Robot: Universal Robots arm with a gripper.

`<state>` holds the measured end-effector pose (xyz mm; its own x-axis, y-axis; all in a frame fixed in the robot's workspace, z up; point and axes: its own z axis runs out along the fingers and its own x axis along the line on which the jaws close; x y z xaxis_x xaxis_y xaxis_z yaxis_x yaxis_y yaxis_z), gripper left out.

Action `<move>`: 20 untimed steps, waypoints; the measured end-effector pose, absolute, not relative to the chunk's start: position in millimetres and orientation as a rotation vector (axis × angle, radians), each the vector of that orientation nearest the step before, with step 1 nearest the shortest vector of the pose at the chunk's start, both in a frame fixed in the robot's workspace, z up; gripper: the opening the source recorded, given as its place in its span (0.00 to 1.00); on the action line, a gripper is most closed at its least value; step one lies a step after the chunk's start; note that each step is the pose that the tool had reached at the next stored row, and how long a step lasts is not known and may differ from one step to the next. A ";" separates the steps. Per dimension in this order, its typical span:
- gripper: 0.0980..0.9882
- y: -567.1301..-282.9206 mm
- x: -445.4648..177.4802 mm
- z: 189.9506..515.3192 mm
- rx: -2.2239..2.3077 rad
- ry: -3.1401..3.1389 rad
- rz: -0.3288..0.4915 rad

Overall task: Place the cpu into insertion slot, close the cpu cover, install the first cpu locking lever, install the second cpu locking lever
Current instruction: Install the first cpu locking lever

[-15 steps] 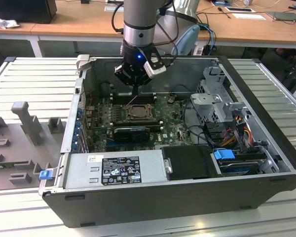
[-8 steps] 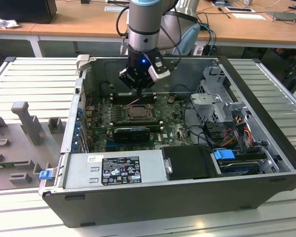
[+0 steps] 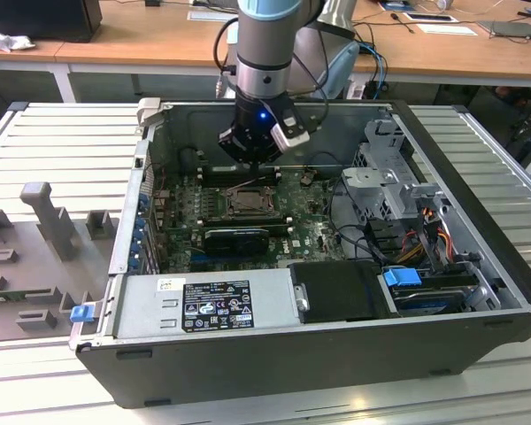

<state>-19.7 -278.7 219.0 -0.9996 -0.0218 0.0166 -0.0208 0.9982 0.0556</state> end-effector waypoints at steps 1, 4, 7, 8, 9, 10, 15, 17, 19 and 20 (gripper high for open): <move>0.01 -278.7 -18.9 218.1 0.033 -3.123 -0.087; 0.01 -278.8 -17.2 214.8 0.033 -3.123 -0.087; 0.01 -278.8 -15.7 211.5 0.033 -3.124 -0.087; 0.01 -278.7 -14.8 210.1 0.033 -3.124 -0.086; 0.01 -278.7 -14.4 208.8 0.033 -3.125 -0.086; 0.01 -278.7 -14.1 207.6 0.033 -3.125 -0.085; 0.01 -278.7 -13.4 204.3 0.033 -3.125 -0.072; 0.01 -278.7 -13.5 203.8 0.033 -3.126 -0.065; 0.01 -278.7 -13.5 203.4 0.033 -3.126 -0.060; 0.01 -278.8 -13.5 203.0 0.033 -3.126 -0.059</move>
<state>-13.5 -278.8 203.0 -0.9997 -0.0216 0.0147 -0.0210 0.9991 0.0378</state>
